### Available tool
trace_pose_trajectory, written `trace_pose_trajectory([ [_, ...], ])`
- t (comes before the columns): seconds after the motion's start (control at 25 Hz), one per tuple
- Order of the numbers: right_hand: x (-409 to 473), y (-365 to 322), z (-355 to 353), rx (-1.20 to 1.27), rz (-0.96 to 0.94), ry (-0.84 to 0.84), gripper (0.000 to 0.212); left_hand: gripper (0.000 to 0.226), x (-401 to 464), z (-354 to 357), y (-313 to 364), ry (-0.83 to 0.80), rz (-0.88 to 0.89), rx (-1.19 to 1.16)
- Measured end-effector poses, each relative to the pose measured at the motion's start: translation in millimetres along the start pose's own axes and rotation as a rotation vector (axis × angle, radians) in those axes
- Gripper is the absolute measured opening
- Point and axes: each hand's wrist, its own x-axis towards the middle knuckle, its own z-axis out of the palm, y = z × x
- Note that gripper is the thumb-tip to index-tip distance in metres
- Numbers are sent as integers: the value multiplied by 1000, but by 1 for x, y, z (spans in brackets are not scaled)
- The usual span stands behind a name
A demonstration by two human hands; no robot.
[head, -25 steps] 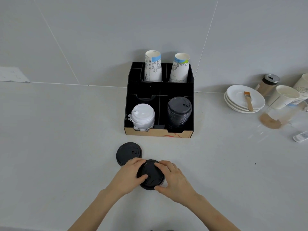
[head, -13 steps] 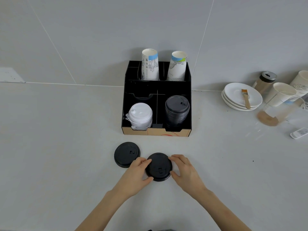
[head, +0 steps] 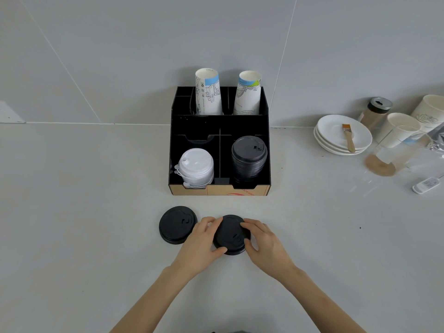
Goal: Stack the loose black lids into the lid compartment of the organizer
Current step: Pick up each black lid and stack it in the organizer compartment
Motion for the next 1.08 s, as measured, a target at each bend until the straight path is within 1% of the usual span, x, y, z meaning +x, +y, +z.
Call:
trace_pose_trajectory([
  [0.12,-2,-1,0,-17,-43,-31,43,74,2,2,1,-36,48,64],
  [0.28,-5,-2,3,-48,-43,-82,54,71,1,6,1,-9,50,55],
  [0.48,-6,-2,5,-2,20,-29,57,67,0,8,1,0,47,58],
  [0.68,-7,-3,3,10,23,-22,55,62,-2,6,-2,2,55,71],
  [0.8,-6,-5,-2,20,7,-18,54,60,0,4,-1,28,49,18],
  [0.92,-1,-8,-12,22,-47,-2,54,60,3,-4,3,58,42,-96],
  [1.08,10,-14,-35,57,-97,15,54,59,12,-21,12,142,81,-185],
])
